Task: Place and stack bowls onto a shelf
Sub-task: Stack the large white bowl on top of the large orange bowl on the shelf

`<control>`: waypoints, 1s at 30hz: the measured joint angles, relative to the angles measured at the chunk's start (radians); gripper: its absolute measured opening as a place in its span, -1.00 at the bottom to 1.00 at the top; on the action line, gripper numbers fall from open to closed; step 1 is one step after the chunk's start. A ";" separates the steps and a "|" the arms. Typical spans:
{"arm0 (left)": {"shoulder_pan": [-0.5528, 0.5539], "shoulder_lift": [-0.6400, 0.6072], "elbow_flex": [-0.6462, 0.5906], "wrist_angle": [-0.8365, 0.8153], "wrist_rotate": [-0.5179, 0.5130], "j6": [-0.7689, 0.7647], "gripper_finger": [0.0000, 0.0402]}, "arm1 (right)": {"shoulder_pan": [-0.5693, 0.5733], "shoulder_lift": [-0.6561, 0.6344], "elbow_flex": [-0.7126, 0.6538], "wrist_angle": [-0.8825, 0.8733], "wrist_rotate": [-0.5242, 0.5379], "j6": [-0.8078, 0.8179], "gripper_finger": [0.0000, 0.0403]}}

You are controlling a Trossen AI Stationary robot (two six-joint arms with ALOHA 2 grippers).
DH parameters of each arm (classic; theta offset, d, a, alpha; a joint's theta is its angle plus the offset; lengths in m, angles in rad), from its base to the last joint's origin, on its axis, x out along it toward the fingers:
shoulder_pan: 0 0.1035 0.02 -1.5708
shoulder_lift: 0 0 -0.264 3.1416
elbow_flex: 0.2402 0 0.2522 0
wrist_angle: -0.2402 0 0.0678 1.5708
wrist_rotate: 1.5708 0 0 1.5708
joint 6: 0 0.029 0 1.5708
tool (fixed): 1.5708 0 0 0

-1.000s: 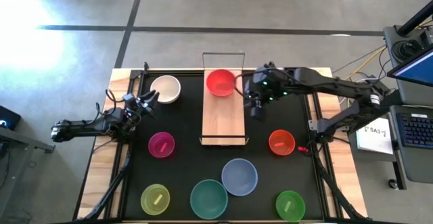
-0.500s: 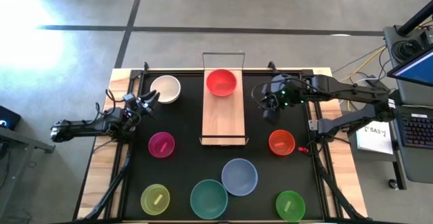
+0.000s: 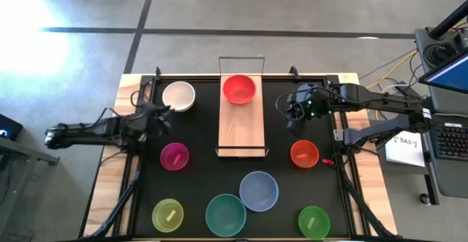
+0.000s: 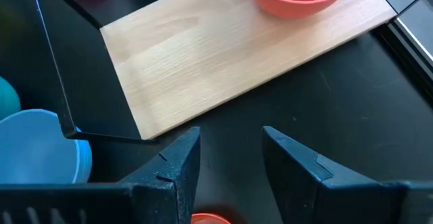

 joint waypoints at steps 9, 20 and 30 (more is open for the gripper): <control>0.003 0.212 0.053 -0.010 0.093 0.002 -0.59 | 0.000 0.000 -0.024 -0.031 -0.002 0.001 -0.25; 0.003 0.469 0.222 -0.112 0.095 0.077 -0.59 | 0.000 -0.001 -0.139 -0.023 0.015 0.034 -0.22; 0.018 0.679 0.236 -0.135 0.060 0.047 -0.59 | 0.000 -0.030 -0.216 -0.026 0.035 0.033 -0.22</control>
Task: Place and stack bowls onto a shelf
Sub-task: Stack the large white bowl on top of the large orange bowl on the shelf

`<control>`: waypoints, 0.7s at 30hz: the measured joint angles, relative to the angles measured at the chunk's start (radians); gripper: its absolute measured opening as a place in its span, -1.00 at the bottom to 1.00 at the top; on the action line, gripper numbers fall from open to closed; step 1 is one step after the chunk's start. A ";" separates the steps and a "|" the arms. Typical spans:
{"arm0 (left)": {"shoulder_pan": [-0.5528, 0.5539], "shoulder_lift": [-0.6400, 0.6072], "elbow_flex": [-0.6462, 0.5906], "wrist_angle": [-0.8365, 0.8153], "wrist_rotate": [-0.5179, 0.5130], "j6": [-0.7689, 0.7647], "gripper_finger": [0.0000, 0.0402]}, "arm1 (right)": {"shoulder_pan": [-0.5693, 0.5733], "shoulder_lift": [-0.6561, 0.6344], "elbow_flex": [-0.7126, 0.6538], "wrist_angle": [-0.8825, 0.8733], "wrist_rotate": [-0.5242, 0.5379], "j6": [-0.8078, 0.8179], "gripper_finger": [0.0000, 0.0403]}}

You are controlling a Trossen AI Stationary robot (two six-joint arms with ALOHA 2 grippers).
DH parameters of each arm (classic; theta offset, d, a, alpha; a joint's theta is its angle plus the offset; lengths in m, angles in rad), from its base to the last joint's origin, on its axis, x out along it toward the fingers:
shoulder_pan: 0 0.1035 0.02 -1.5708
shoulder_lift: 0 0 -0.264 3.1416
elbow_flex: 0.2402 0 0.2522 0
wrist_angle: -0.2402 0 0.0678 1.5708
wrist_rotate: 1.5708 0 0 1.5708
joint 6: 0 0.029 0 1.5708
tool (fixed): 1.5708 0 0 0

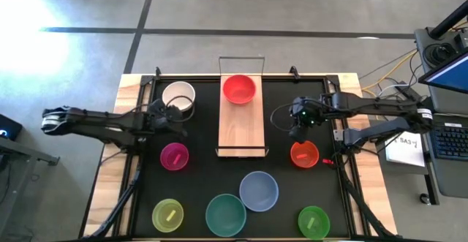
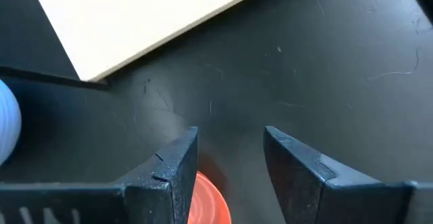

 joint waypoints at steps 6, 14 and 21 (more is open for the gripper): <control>0.036 0.096 0.000 0.042 -0.014 -0.010 -0.59 | 0.000 -0.056 -0.024 0.000 0.002 -0.012 -0.23; 0.099 0.171 -0.001 0.119 -0.021 0.011 -0.59 | 0.000 -0.141 -0.049 0.000 0.008 -0.015 -0.22; 0.151 0.222 0.012 0.139 0.036 0.000 -0.59 | 0.000 -0.200 -0.072 -0.002 0.008 -0.005 -0.23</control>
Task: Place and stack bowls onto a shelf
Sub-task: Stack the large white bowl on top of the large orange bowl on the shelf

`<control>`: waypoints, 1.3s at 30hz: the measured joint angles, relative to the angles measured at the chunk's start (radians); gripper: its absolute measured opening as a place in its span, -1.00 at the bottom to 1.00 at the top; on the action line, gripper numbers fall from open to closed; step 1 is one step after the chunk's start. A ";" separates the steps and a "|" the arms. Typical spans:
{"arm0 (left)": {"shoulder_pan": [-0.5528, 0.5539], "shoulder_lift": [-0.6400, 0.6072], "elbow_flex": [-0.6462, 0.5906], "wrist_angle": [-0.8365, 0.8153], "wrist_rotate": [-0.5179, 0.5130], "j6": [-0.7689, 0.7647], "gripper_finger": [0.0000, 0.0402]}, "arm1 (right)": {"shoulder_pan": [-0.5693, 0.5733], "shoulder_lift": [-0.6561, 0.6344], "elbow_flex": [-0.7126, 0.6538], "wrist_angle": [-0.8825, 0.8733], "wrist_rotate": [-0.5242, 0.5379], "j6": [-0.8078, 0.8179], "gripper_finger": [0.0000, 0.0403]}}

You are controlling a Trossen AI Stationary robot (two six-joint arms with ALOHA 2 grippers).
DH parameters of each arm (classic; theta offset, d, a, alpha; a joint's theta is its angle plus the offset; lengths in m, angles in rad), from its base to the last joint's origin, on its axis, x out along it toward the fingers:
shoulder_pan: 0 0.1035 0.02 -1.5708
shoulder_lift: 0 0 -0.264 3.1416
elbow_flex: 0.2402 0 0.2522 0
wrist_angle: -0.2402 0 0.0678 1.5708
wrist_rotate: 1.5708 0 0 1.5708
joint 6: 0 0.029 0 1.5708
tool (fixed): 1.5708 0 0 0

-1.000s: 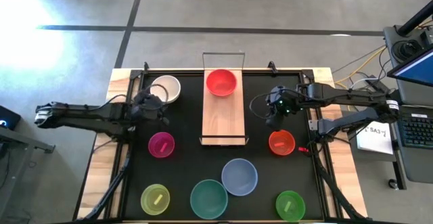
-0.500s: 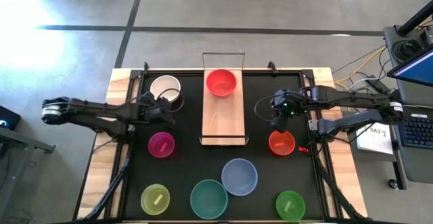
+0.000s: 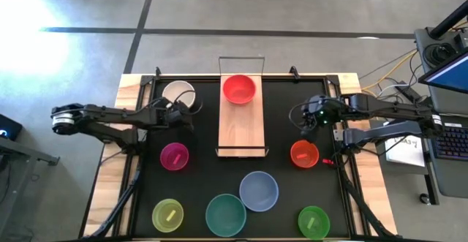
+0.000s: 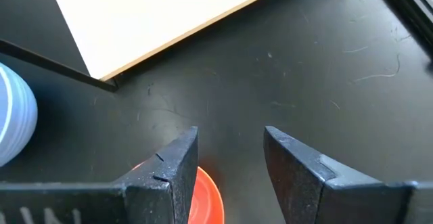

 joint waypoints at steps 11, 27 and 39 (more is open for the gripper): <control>0.008 0.114 0.107 -0.033 0.031 -0.009 -0.30 | 0.000 -0.025 0.000 -0.001 0.000 0.010 -0.23; 0.087 0.433 0.262 -0.125 0.029 -0.028 -0.13 | 0.000 -0.025 0.000 0.000 0.000 0.072 -0.23; 0.116 0.467 0.265 -0.125 0.089 -0.011 -0.95 | 0.000 -0.025 0.000 -0.001 0.000 0.075 -0.23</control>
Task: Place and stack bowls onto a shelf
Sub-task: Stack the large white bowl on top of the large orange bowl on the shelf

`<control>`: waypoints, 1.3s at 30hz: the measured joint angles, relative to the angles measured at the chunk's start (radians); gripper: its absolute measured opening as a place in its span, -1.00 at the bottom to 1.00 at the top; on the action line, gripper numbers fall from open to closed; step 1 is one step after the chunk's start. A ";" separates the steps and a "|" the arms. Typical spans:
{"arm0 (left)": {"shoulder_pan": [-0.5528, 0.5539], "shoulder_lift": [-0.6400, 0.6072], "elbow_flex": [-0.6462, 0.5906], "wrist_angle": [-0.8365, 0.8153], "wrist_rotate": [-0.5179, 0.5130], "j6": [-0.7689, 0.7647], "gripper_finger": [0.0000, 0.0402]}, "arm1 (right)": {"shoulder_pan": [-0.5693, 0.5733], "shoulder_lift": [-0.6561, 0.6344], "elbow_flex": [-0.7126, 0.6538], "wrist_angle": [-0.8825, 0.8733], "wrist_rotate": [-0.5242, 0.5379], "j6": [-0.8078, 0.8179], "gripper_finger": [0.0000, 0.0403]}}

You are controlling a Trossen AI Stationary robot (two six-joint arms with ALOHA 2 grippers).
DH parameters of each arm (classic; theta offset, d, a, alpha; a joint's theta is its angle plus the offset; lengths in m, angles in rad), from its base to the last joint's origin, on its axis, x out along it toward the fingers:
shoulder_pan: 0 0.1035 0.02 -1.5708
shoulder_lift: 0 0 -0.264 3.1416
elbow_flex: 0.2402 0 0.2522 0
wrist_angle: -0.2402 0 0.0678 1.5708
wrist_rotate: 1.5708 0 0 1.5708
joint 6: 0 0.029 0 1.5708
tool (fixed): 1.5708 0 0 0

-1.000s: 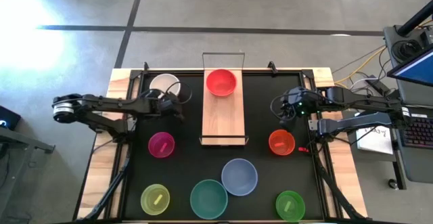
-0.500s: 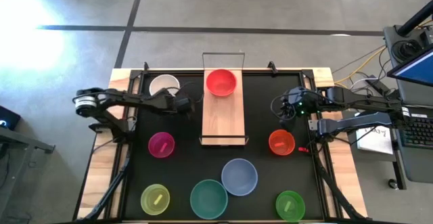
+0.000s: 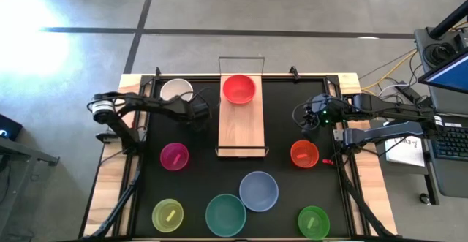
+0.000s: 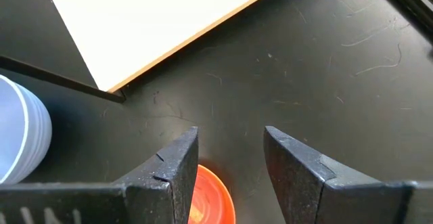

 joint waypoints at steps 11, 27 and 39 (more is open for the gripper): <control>-0.001 -0.119 0.107 -0.052 0.097 0.149 -1.00 | 0.000 0.000 0.000 -0.001 0.000 -0.009 -0.23; 0.018 -0.228 0.149 -0.160 0.094 0.112 -0.93 | 0.000 -0.001 0.000 -0.048 0.000 -0.016 -0.23; 0.052 -0.171 0.147 -0.279 0.061 0.094 -0.37 | 0.000 -0.001 0.000 -0.047 -0.001 0.003 -0.23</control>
